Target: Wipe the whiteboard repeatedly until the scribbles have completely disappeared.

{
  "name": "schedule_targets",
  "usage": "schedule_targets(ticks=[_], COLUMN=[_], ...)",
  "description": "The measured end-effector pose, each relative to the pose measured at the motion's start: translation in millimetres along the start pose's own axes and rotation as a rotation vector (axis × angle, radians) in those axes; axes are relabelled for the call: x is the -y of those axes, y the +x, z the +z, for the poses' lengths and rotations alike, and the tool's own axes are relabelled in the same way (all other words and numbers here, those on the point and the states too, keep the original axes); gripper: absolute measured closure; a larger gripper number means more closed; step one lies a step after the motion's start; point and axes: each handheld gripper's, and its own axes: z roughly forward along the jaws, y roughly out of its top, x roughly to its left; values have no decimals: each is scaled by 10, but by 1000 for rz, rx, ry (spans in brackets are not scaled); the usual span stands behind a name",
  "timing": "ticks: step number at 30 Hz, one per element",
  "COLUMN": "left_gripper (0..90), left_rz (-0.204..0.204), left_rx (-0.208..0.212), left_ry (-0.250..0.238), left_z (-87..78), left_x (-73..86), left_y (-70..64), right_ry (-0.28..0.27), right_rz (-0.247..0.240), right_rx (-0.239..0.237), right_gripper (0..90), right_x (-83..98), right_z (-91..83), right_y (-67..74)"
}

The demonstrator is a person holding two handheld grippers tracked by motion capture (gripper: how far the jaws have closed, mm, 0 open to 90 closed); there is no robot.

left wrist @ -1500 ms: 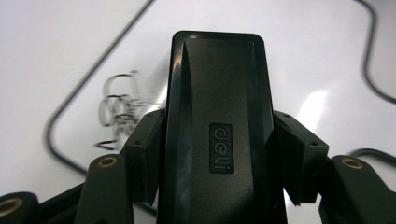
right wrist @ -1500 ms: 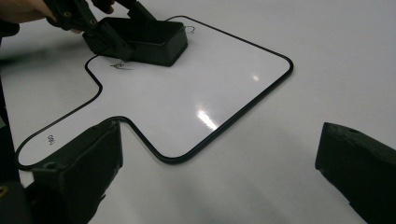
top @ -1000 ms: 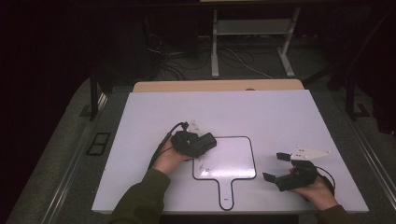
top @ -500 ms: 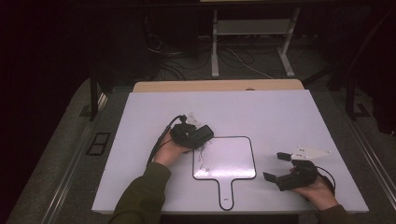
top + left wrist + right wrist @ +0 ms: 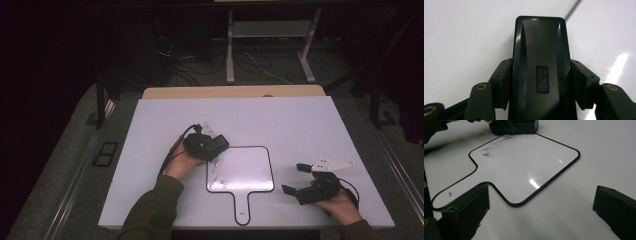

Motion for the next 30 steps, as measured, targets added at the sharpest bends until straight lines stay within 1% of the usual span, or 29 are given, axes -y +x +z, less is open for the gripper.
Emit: schedule_targets(ticks=[1, 3, 4, 6, 8, 11, 13, 14, 15, 19, 21, 23, 25, 26, 30], left_gripper=[392, 391, 391, 392, 391, 391, 392, 392, 392, 392, 392, 392, 392, 392, 392], left_rz=[-15, -23, -17, 3, 19, 56, 71, 70, 65, 12, -6, -7, -6, 2, 39], left_rx=[-3, 0, -5, 4, 25, 57, 50, 48, 40, 13, -2, 4, 1, 3, 61], left_ry=[-2, -8, 0, 4, 3, 9, 13, 20, 15, 6, 5, 2, 8, 10, 13], left_z=[-4, -4, -7, -1, 14, 37, 50, 52, 57, 46, 33, 28, 28, 29, 54], left_x=[12, 23, 17, -4, -30, -82, -111, -120, -116, -68, -43, -30, -40, -49, -98], left_y=[25, 46, 32, -11, -77, -185, -218, -210, -190, -64, -15, 17, -17, -43, -175], right_ry=[0, 0, 1, 3, 3, 4, 3, 3, 3, 0, -1, 1, 0, 1, 2], right_rz=[0, 1, 1, 0, -1, -2, -1, 0, -1, 1, 1, 0, 0, -1, -1], right_rx=[0, -1, -1, 0, 0, -1, 0, 1, 2, 0, 0, -1, 0, 0, 1], right_gripper=[0, 0, 0, 0, 0, 0, 0, 0, 0, 0, 0, 0, 0, 0, 0], right_x=[0, 0, 0, 0, 0, 0, 0, 0, 0, 0, 0, 0, 0, 0, -1], right_z=[4, 5, 6, 9, 12, 14, 14, 12, 9, 3, 4, 5, 6, 6, 9], right_y=[-2, -2, -1, -3, -2, 1, 2, 3, 1, -2, -2, -2, -1, -2, 0])
